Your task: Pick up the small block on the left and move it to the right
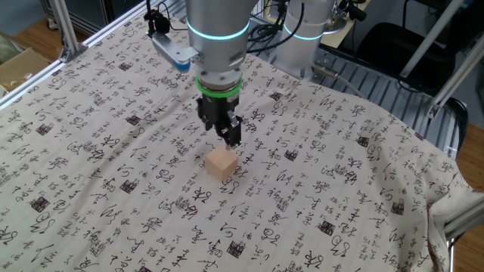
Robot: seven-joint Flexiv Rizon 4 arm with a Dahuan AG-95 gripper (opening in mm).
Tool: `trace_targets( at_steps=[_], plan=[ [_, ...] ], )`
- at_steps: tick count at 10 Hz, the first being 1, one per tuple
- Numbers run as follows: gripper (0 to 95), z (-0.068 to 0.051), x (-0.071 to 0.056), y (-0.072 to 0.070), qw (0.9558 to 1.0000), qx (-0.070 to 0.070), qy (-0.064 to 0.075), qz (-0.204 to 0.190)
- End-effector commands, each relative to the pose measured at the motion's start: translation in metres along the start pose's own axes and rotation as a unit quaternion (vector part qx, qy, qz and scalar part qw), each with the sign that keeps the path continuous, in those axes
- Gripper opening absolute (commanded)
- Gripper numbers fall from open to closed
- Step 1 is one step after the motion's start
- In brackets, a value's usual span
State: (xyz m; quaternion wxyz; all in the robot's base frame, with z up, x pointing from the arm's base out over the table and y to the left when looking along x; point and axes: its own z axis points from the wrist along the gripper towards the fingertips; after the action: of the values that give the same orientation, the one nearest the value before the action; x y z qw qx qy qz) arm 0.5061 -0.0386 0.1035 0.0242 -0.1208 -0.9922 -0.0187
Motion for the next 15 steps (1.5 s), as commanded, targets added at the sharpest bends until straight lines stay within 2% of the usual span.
trace_targets(
  at_steps=[1, 2, 4, 6, 7, 8, 10, 12, 15],
  plan=[
    [0.0, 0.006, -0.014, -0.013, 0.9999, 0.003, -0.001, -0.012],
    [0.0, 0.012, -0.023, -0.023, 0.9998, 0.006, -0.003, -0.018],
    [0.0, 0.02, -0.032, -0.033, 0.9997, 0.001, -0.003, -0.023],
    [0.0, 0.031, -0.039, -0.04, 0.9997, 0.001, -0.002, -0.023],
    [0.0, 0.037, -0.041, -0.042, 0.9997, 0.005, -0.003, -0.025],
    [0.0, 0.05, -0.046, -0.045, 0.9997, 0.005, 0.0, -0.024],
    [0.0, 0.061, -0.049, -0.048, 0.9995, 0.005, -0.001, -0.031],
    [0.0, 0.061, -0.05, -0.048, 0.9993, -0.006, 0.016, -0.032],
    [0.0, 0.056, -0.05, -0.049, 0.9994, -0.017, 0.017, -0.025]
  ],
)
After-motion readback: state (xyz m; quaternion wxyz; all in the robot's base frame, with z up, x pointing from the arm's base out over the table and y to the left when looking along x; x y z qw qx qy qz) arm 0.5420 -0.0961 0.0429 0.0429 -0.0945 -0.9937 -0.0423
